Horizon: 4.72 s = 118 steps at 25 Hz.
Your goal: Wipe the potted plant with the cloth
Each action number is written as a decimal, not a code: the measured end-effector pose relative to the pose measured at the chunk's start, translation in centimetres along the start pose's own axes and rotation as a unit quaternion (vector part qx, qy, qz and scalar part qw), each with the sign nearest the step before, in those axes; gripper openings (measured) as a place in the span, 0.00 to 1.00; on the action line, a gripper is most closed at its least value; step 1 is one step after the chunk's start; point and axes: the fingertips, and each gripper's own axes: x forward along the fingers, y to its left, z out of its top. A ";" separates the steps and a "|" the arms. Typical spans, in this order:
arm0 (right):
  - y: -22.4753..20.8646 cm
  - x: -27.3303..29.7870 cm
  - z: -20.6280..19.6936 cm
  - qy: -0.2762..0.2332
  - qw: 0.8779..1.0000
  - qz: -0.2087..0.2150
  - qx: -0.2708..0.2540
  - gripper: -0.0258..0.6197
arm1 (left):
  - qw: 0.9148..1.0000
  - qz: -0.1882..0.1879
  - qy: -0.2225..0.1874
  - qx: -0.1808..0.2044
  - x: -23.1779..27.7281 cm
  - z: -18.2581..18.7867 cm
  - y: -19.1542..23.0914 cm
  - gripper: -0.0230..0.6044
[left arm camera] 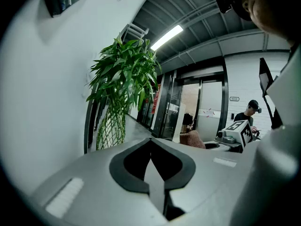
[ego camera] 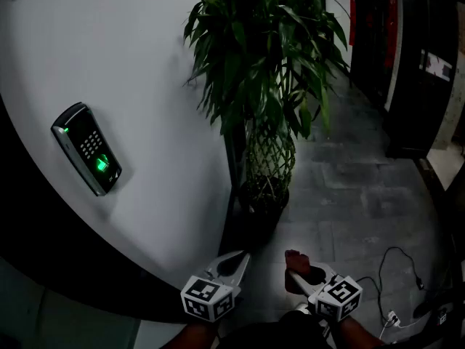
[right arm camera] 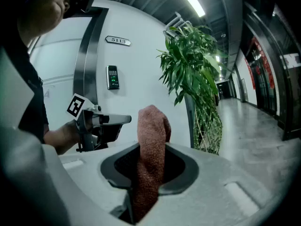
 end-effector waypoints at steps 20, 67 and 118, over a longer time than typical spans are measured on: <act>-8.8 5.1 4.9 -0.025 0.999 0.010 -0.028 0.15 | 0.998 0.038 -0.049 0.026 8.3 7.7 5.9 0.07; -16.4 15.8 15.7 -0.074 0.982 0.037 -0.169 0.15 | 0.976 -0.102 -0.180 -0.069 24.1 29.3 14.2 0.08; -15.3 27.5 37.1 0.005 0.716 -0.157 -0.680 0.15 | 0.981 -0.099 -0.153 -0.060 24.4 27.2 16.8 0.07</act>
